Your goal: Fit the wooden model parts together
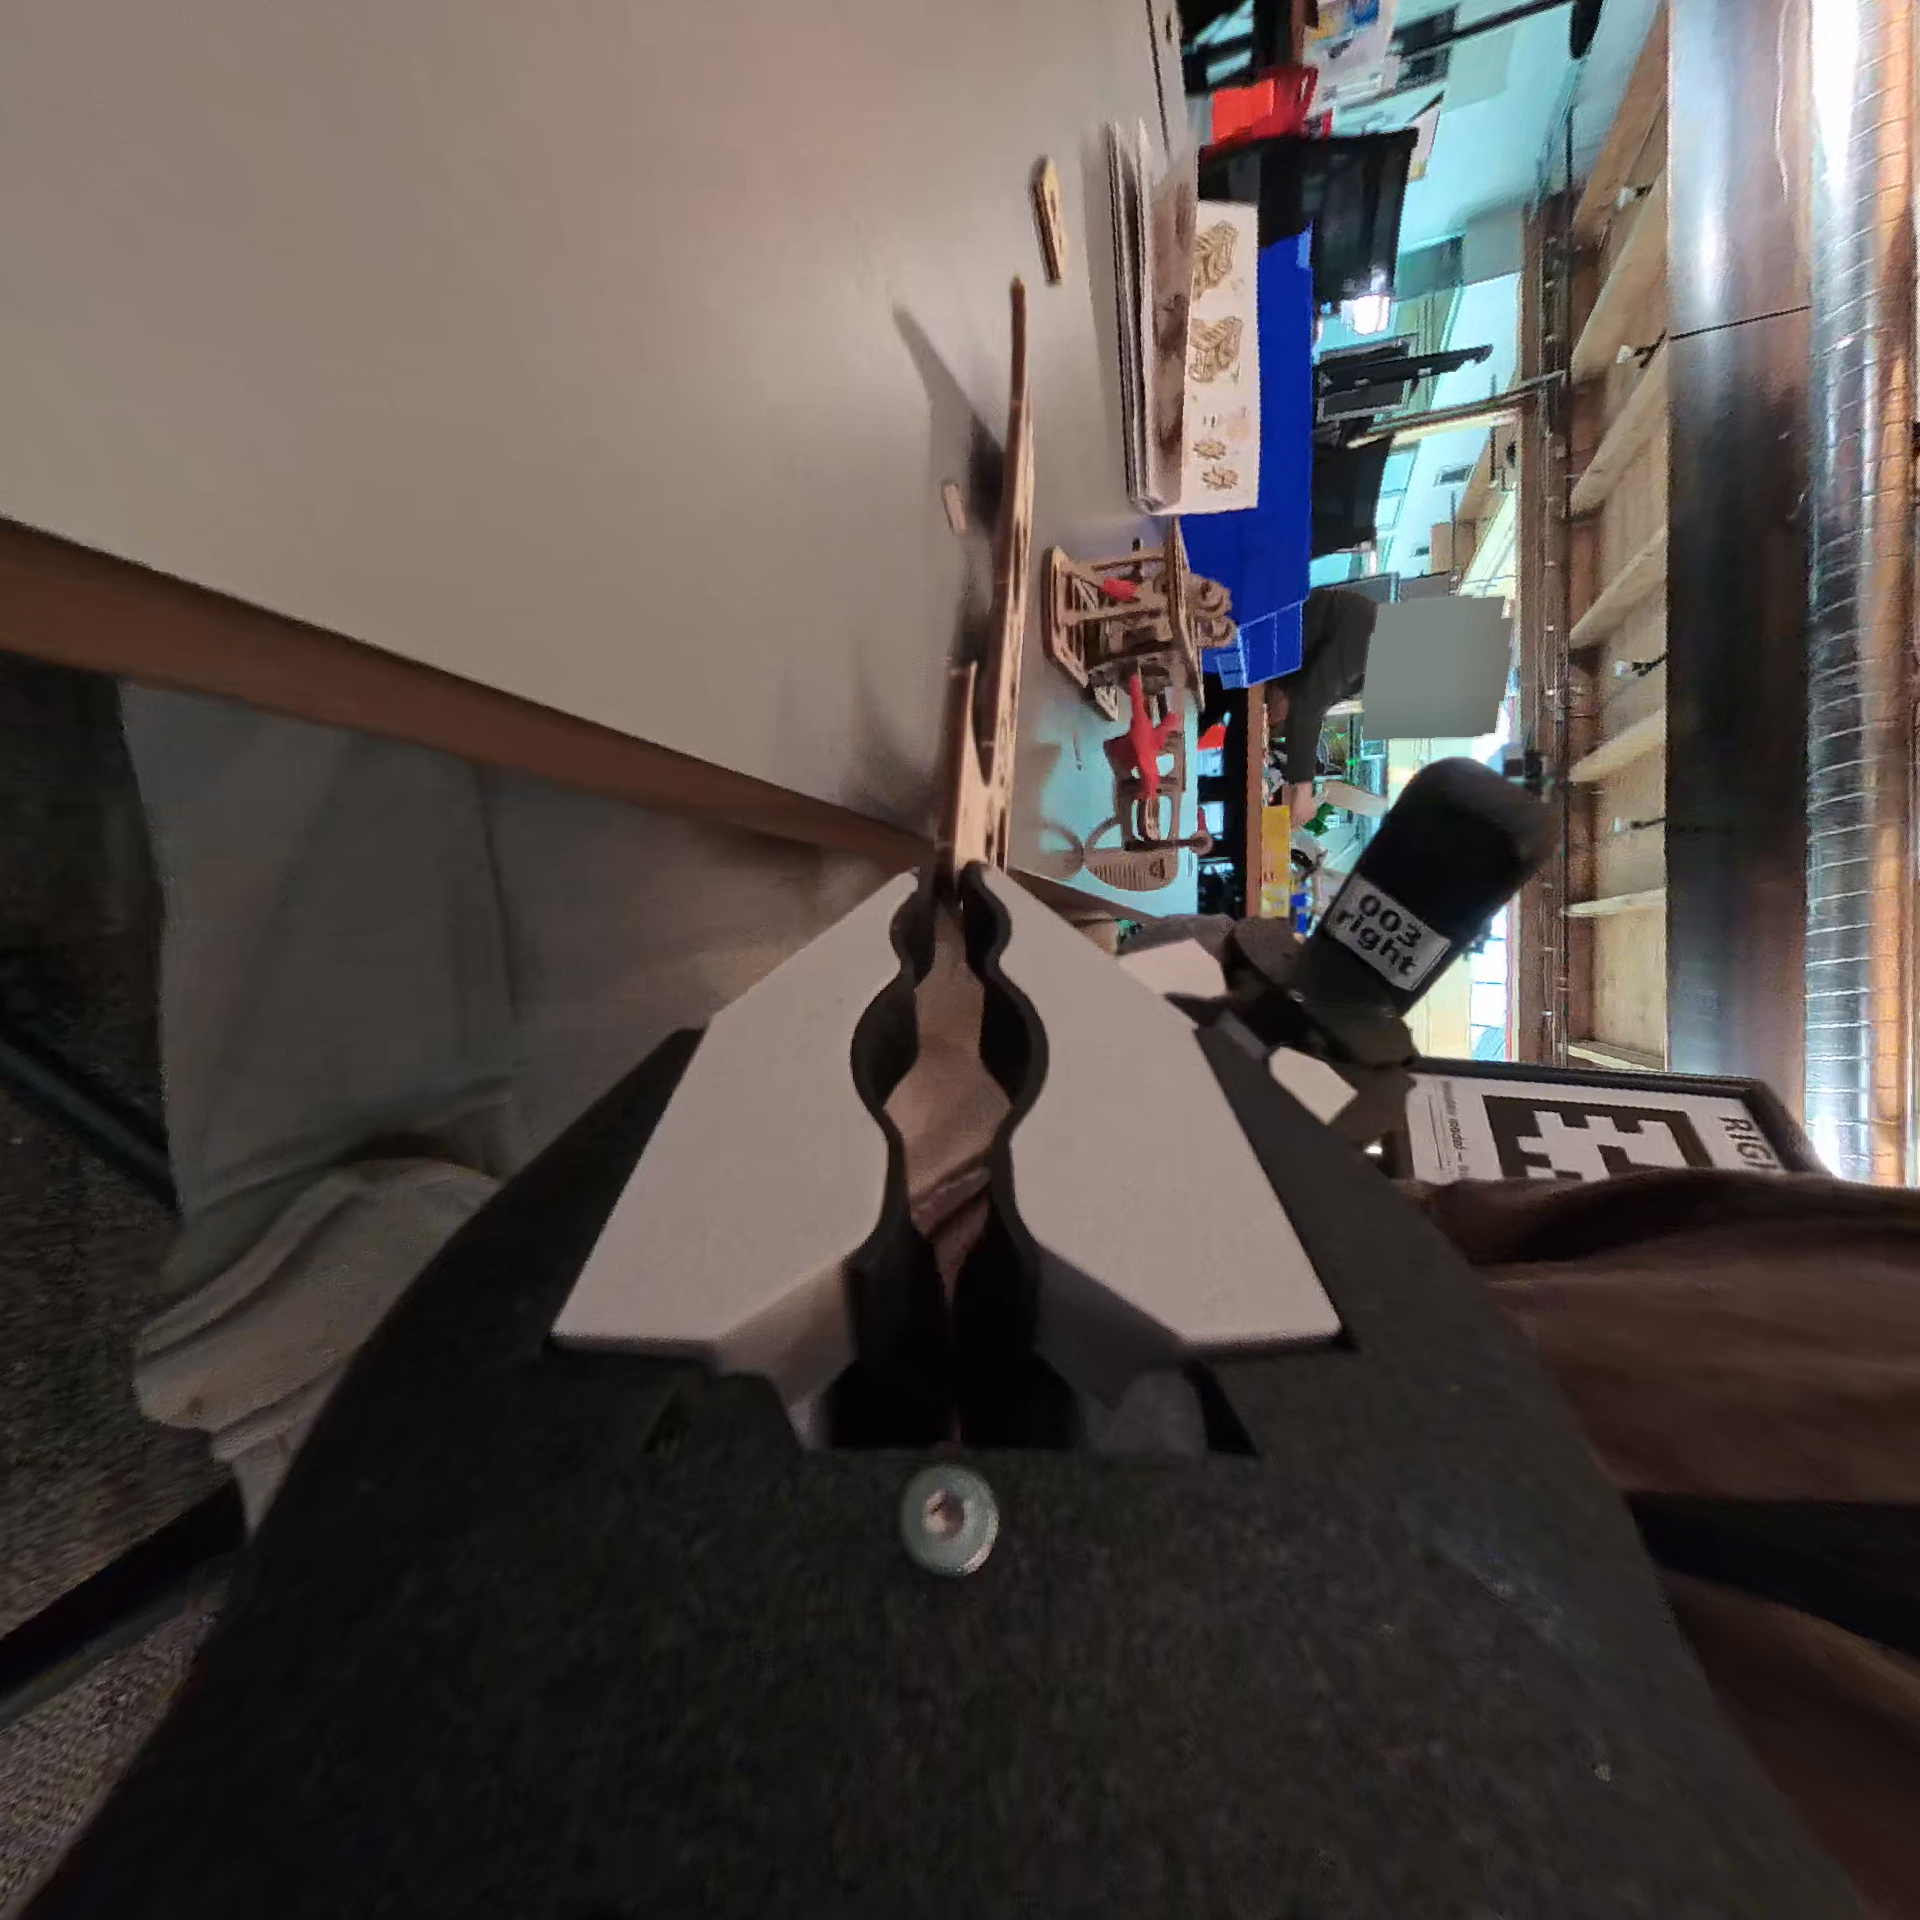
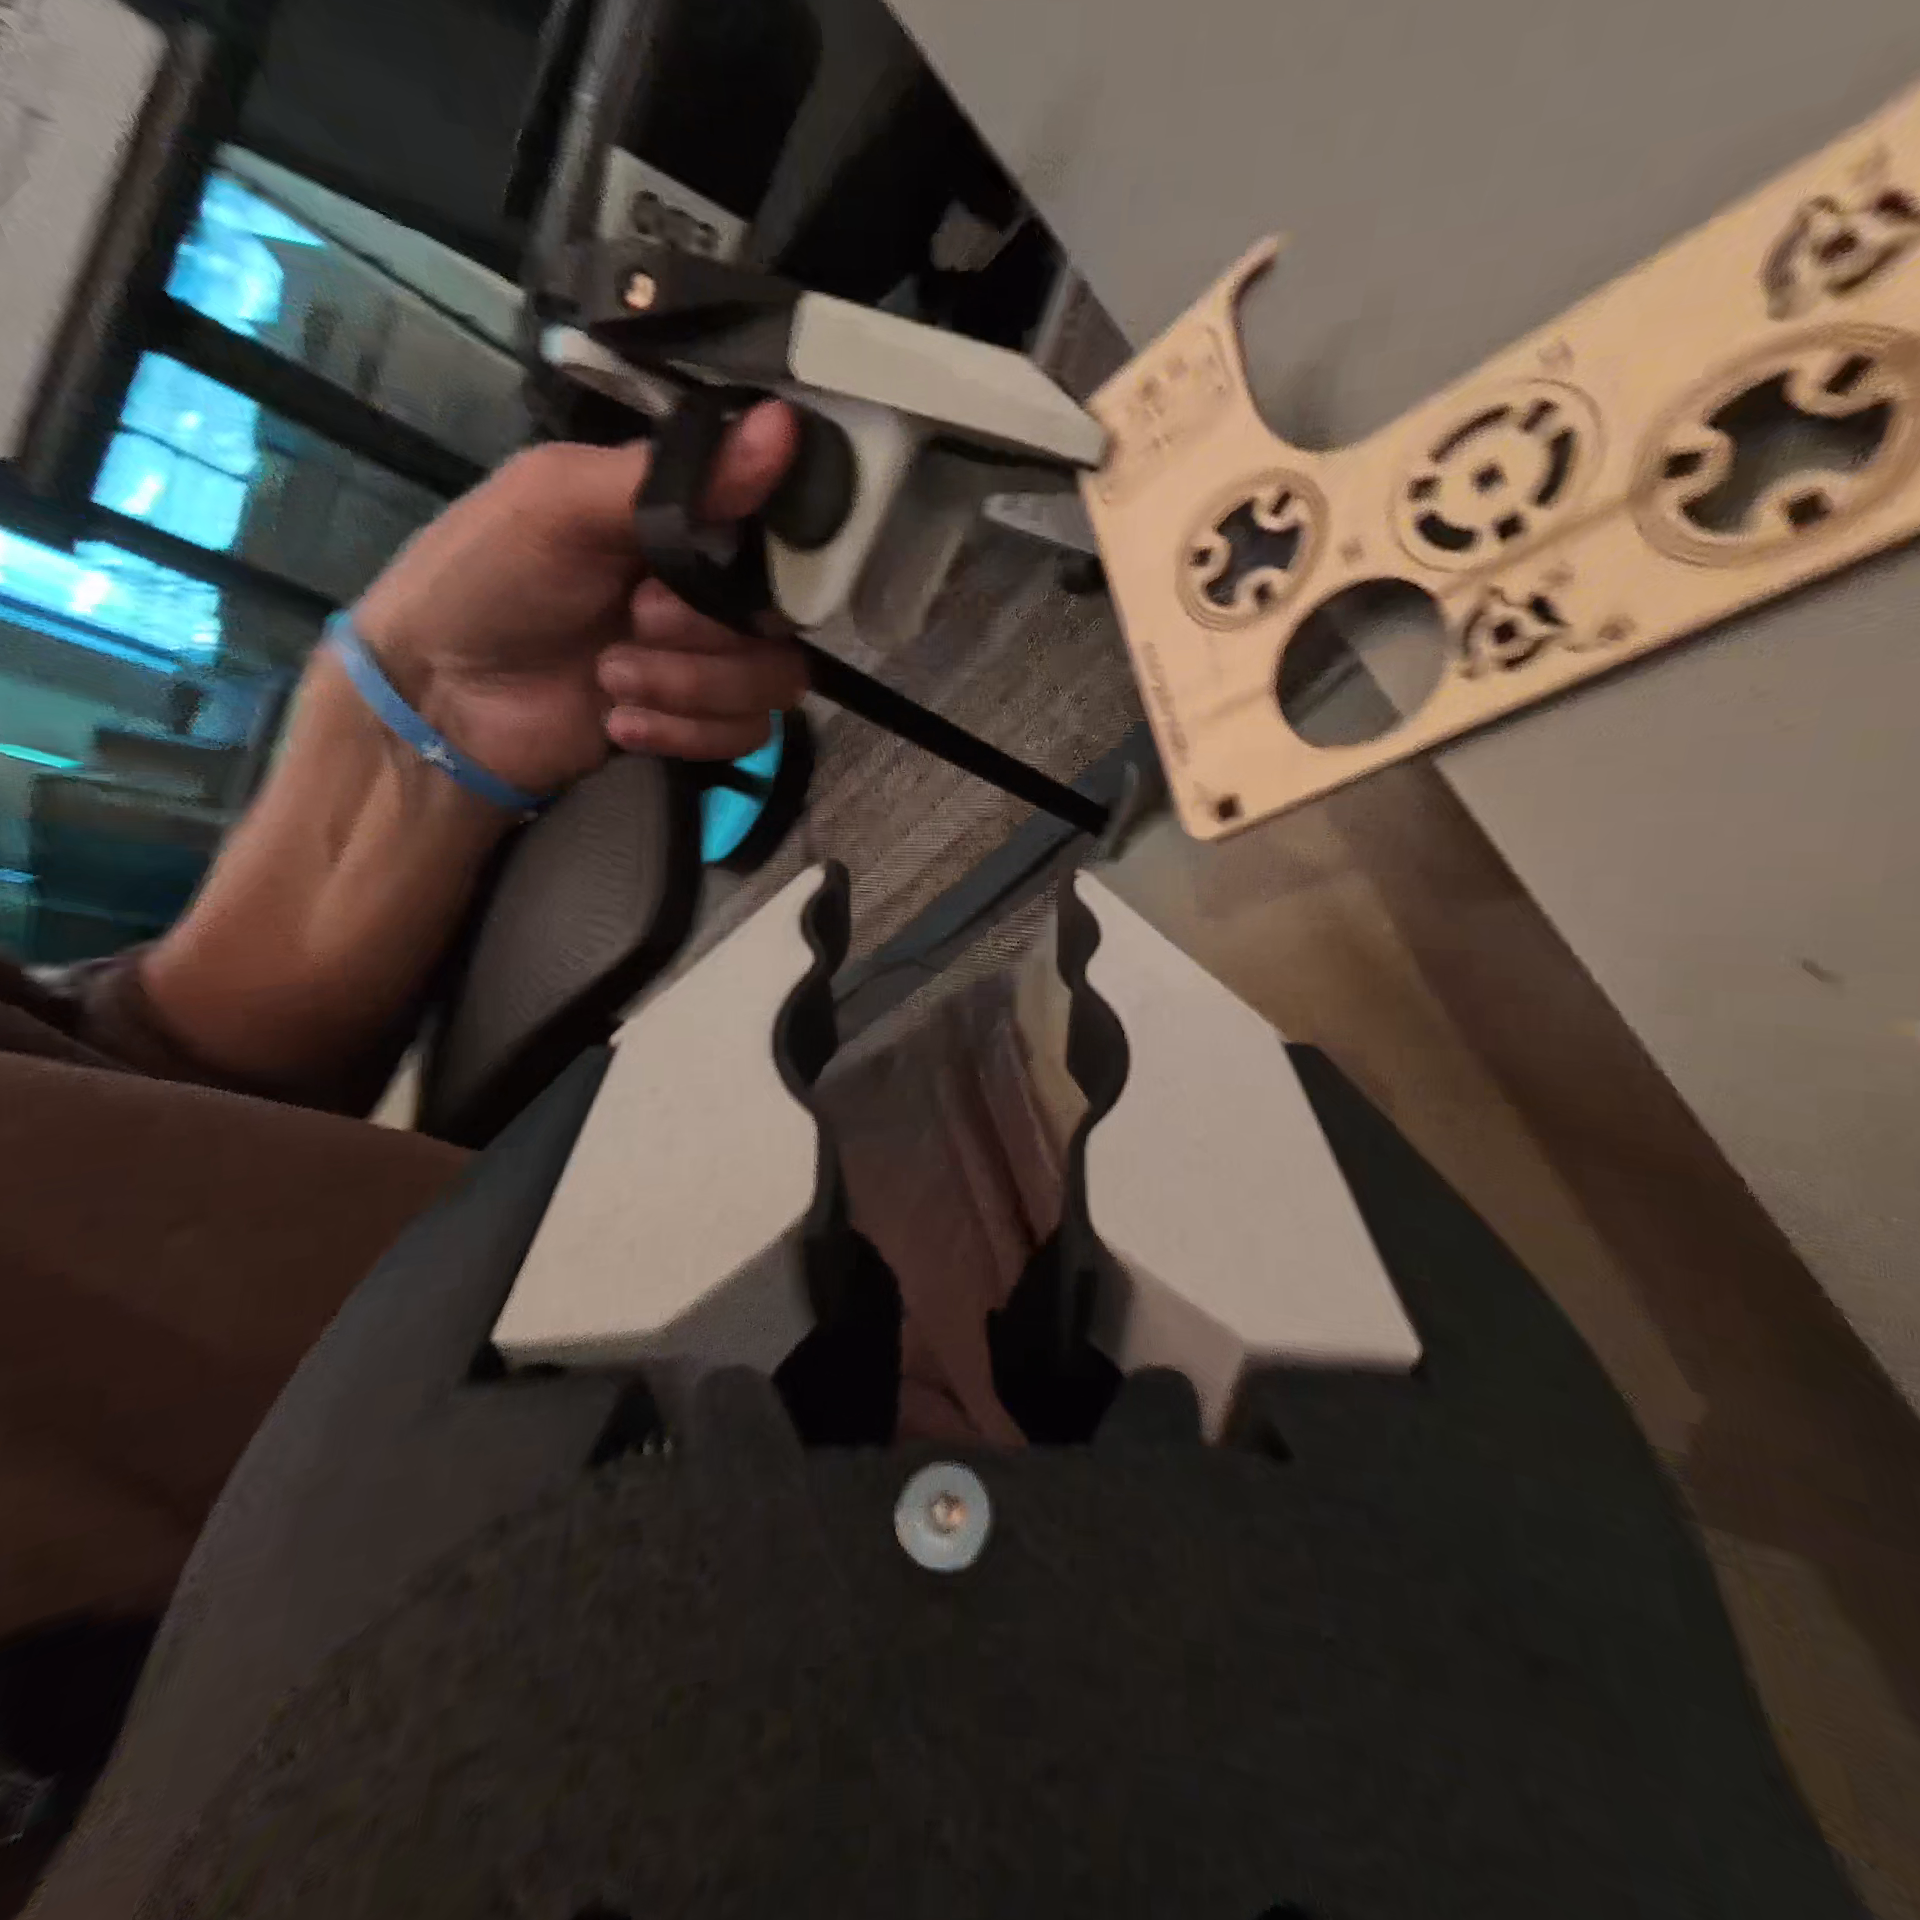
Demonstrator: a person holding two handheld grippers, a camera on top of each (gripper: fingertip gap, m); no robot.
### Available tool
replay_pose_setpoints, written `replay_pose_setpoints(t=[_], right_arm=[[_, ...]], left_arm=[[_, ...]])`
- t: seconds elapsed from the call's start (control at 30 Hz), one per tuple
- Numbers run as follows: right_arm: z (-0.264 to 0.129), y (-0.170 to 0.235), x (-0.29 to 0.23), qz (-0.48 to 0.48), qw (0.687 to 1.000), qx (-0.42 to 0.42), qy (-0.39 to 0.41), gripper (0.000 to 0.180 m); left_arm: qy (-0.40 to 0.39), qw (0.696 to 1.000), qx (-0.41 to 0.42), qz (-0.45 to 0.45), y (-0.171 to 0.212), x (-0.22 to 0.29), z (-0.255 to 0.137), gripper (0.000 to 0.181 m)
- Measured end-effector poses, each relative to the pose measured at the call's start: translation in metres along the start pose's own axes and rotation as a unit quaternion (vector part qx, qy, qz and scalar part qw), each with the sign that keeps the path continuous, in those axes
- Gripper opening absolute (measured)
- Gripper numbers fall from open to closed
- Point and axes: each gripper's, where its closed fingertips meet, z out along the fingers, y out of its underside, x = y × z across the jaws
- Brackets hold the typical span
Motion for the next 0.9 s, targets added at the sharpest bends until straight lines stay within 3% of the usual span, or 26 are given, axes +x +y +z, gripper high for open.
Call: replay_pose_setpoints(t=[0.1, 0.2, 0.4, 0.6, 0.63, 0.7, 0.77, 0.83, 0.9], right_arm=[[-0.010, 0.000, 0.024, 0.012, 0.998, 0.014, 0.057, 0.042], [-0.008, -0.022, 0.025, 0.061, 0.996, 0.057, 0.031, 0.045], [-0.001, -0.054, 0.010, 0.030, 0.995, 0.093, 0.014, 0.045], [-0.051, -0.120, -0.011, 0.026, 0.972, 0.230, -0.033, 0.047], [-0.058, -0.128, -0.011, 0.025, 0.969, 0.241, -0.035, 0.046], [-0.075, -0.145, -0.014, 0.017, 0.964, 0.261, -0.049, 0.025], [-0.091, -0.151, -0.012, -0.017, 0.968, 0.249, -0.036, 0.005], [-0.102, -0.148, -0.011, -0.050, 0.981, 0.183, -0.041, 0.001], [-0.118, -0.142, -0.006, -0.074, 0.991, 0.105, -0.043, 0.002]], left_arm=[[-0.011, 1.000, 0.004, -0.005, -0.001, -0.004, -0.001, 0.003], [0.022, 0.999, 0.015, -0.034, -0.009, 0.000, -0.002, 0.001], [0.138, 0.987, 0.067, -0.054, -0.034, 0.036, -0.008, 0.001], [0.231, 0.965, 0.125, 0.019, -0.055, 0.096, -0.017, 0.000], [0.251, 0.960, 0.125, 0.028, -0.054, 0.108, -0.014, 0.000], [0.258, 0.960, 0.100, 0.044, -0.045, 0.122, 0.003, 0.000], [0.266, 0.957, 0.089, 0.070, -0.039, 0.134, 0.015, 0.000], [0.222, 0.966, 0.045, 0.125, -0.031, 0.130, 0.027, 0.003], [0.143, 0.966, 0.020, 0.216, -0.037, 0.119, 0.033, 0.029]])
